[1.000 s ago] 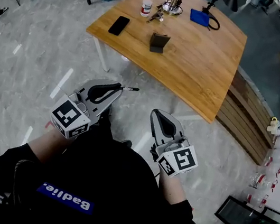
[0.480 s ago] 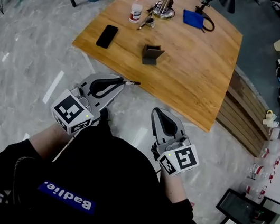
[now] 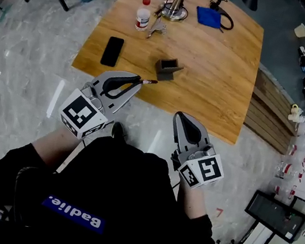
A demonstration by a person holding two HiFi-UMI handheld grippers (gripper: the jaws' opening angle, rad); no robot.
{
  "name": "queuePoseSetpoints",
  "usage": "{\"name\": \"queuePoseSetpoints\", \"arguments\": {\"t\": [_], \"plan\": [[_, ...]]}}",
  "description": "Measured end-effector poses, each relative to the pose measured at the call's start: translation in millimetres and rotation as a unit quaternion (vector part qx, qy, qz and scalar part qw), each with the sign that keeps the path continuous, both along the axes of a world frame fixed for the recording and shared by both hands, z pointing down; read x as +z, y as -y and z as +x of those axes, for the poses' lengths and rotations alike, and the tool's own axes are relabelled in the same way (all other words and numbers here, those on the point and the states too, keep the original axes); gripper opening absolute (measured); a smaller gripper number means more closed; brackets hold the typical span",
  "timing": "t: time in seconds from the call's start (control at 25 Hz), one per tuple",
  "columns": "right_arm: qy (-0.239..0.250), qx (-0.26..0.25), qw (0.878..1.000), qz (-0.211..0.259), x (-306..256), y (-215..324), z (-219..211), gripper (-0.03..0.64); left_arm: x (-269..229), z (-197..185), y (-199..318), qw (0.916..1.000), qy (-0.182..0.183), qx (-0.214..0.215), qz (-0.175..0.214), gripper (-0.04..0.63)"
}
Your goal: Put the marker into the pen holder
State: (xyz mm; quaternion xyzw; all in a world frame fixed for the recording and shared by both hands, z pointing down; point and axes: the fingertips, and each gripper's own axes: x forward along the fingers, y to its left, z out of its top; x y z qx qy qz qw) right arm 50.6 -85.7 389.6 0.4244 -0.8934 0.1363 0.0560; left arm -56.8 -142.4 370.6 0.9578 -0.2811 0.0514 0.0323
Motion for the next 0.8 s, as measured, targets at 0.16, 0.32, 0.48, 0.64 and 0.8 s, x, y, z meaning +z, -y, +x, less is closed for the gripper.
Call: {"name": "queuePoseSetpoints", "arguments": {"t": [0.16,0.32,0.48,0.64,0.8], "plan": [[0.001,0.011,1.000,-0.002,1,17,-2,0.002,7,1,23,1.0000,0.003,0.006,-0.006,0.043],[0.004,0.012,1.000,-0.004,3,27,6,0.002,15,9,46,0.9999,0.011,0.001,-0.006,0.043],[0.006,0.005,1.000,-0.012,11,35,23,0.002,28,21,68,0.9995,0.026,-0.015,-0.008,0.043],[0.008,-0.010,1.000,-0.017,11,45,39,0.002,44,35,87,0.9986,0.040,-0.029,-0.016,0.043],[0.004,-0.021,1.000,-0.018,9,58,55,0.002,67,49,107,0.9973,0.057,-0.037,-0.026,0.043]]}}
